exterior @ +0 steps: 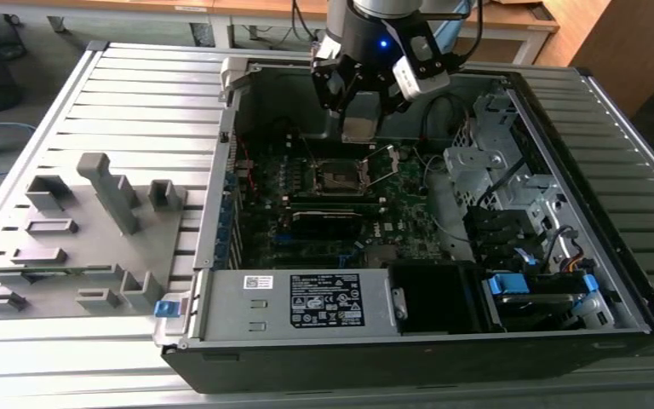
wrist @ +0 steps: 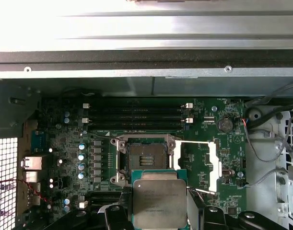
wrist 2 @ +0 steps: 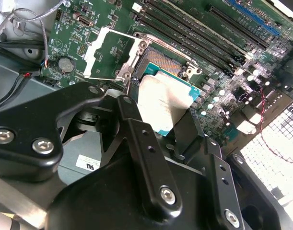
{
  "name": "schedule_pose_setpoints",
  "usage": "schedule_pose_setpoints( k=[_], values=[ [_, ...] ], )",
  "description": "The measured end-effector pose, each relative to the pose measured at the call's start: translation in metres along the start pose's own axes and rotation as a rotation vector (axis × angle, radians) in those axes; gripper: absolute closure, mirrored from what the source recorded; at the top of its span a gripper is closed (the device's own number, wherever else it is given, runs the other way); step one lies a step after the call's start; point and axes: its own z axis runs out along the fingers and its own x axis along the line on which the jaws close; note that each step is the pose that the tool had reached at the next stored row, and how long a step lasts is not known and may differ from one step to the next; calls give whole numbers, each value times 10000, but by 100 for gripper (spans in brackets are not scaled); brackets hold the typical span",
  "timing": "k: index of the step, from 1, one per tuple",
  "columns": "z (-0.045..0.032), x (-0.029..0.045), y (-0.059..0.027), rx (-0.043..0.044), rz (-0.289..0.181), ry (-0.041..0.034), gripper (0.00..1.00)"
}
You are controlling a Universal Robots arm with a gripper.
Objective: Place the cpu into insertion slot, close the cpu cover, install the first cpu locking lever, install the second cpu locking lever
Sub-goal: 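Place the cpu into insertion slot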
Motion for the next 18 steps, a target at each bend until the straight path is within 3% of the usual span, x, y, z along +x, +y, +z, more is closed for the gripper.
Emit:
schedule_pose_setpoints(
  k=[12, 18],
  values=[
    [134, 1, -9, 1, 0, -6, 46],
    [148, 1, -10, -21, 0, -5, 46]
  ],
)
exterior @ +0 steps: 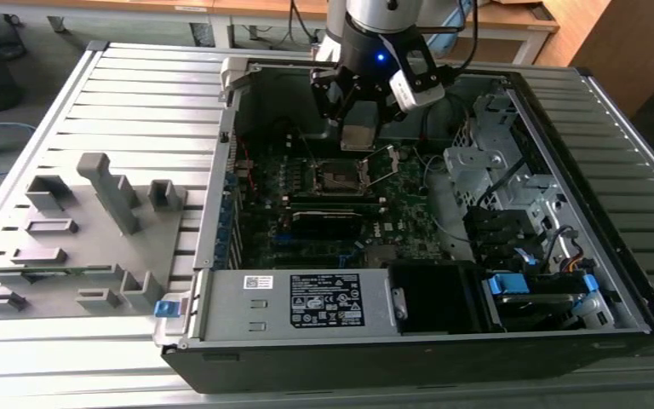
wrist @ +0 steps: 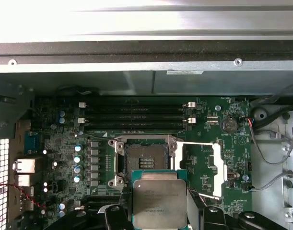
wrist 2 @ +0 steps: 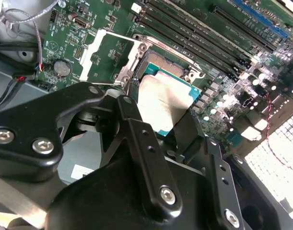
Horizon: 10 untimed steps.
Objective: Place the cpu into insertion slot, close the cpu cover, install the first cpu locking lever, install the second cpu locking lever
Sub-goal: 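Place the cpu into insertion slot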
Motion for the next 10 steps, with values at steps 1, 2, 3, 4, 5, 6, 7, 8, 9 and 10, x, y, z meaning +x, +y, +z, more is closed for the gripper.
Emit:
schedule_pose_setpoints(
  k=[1, 2, 3, 4, 5, 6, 7, 8, 9, 10],
  values=[
    [0, 0, 0, -1, 0, 0, 46],
    [3, 0, 0, -2, 0, -1, 46],
    [11, 0, -1, -5, -1, -2, 46],
    [23, 0, -2, -4, 0, -2, 46],
    [36, 0, -3, -1, -1, -1, 46],
    [50, 0, -3, -2, -1, -1, 46],
    [63, 0, -5, -2, -1, -1, 46],
    [77, 1, -5, -2, -1, -1, 46],
    [90, 1, -6, -1, -2, -1, 46],
    [103, 1, -7, -2, -1, -1, 46]
  ],
)
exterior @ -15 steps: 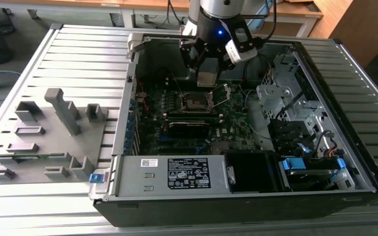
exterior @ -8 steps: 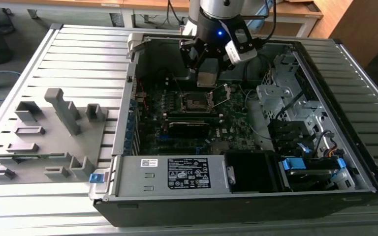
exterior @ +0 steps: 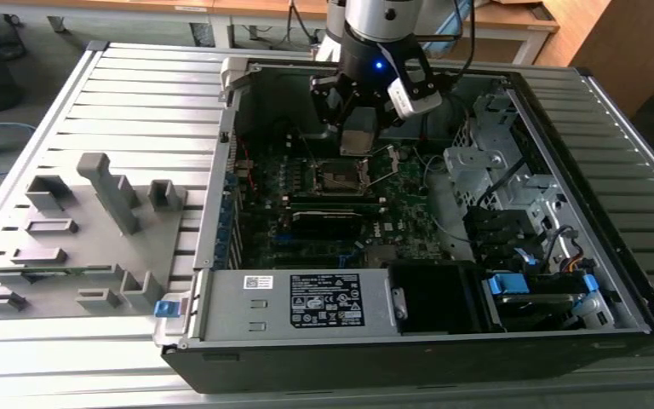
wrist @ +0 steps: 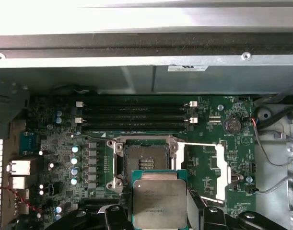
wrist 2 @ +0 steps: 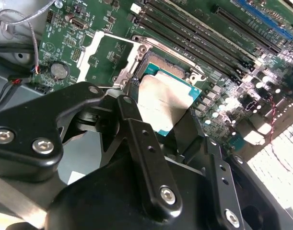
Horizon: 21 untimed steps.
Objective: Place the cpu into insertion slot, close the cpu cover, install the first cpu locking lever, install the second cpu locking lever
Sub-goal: 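Place the cpu into insertion slot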
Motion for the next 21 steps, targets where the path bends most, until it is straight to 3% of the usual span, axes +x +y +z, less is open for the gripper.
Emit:
schedule_pose_setpoints(
  k=[3, 6, 13, 21],
  values=[
    [33, 2, -2, -19, 0, 1, 46],
    [40, 3, -2, -126, 3, 3, 46],
    [64, 2, -4, -94, 1, 2, 46],
    [205, 10, -14, -86, 2, -2, 46]
  ],
)
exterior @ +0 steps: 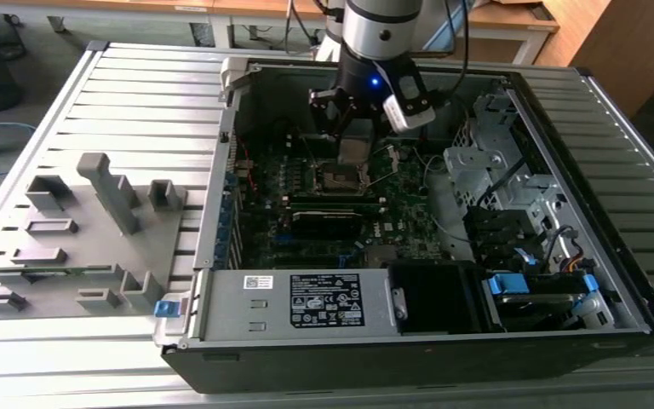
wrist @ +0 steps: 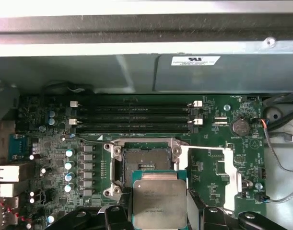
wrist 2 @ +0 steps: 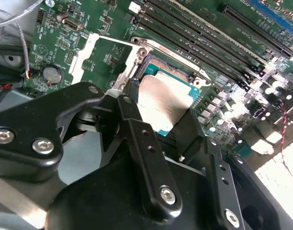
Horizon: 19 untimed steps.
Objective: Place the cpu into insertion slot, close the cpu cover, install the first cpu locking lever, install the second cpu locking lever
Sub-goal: 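Place the cpu into insertion slot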
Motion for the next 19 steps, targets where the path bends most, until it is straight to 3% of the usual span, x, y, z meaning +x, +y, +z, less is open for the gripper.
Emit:
schedule_pose_setpoints(
  k=[5, 13, 19],
  values=[
    [76, 27, -6, 1, -2, -11, 46],
    [114, 56, 11, 3, 40, -19, 46],
    [127, 56, 10, 10, 1023, -95, 46]
  ],
)
